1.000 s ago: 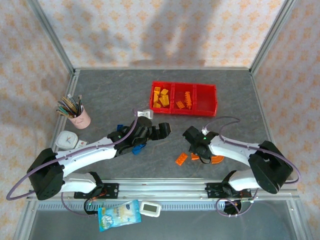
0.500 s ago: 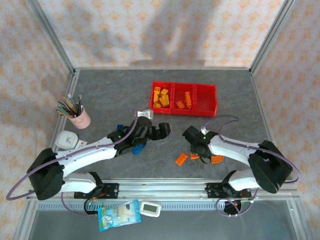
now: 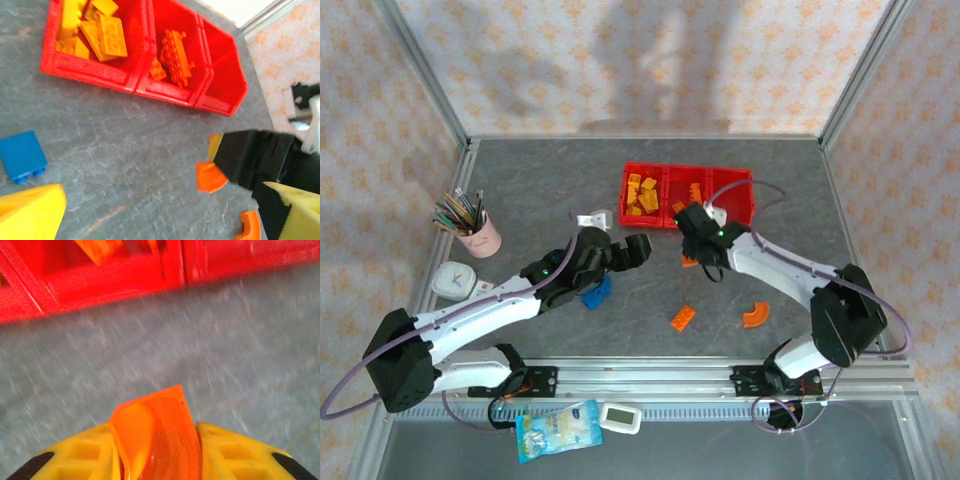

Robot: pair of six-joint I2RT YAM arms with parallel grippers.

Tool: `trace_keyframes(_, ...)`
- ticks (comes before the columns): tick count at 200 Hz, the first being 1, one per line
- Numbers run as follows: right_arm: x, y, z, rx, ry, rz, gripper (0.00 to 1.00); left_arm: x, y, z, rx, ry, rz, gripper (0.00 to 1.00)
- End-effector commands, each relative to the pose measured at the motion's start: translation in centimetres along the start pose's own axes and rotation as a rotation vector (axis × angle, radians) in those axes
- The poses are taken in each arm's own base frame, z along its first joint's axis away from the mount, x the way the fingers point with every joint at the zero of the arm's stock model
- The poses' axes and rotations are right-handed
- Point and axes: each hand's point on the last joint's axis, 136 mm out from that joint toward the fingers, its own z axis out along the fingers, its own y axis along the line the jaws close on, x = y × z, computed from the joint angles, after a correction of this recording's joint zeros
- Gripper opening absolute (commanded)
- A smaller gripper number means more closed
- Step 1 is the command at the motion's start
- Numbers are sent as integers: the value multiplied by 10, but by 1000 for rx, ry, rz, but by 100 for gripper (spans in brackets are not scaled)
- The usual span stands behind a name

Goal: Sort the legos into containers by color
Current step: Place the lego in the container.

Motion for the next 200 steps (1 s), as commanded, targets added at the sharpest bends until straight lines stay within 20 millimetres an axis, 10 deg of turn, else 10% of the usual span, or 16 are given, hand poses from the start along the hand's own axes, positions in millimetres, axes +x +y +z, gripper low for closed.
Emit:
trace_keyframes(1,-45,1,8,57,-79,-67,35,-17,11,-7,-36,-38,15,99)
trace_keyframes(57,-125,32,54,81,-142,-105,35,-41,22,-9,-55,-75,10,99)
trace_keyframes(120,-160,52,108,124,-139,-139,41,-44,30,-5,-64,-74,-5,99)
trace_keyframes(200,-178,52,51,41,-213,-91,54,-50,29,-7,-60,-81,-8,99)
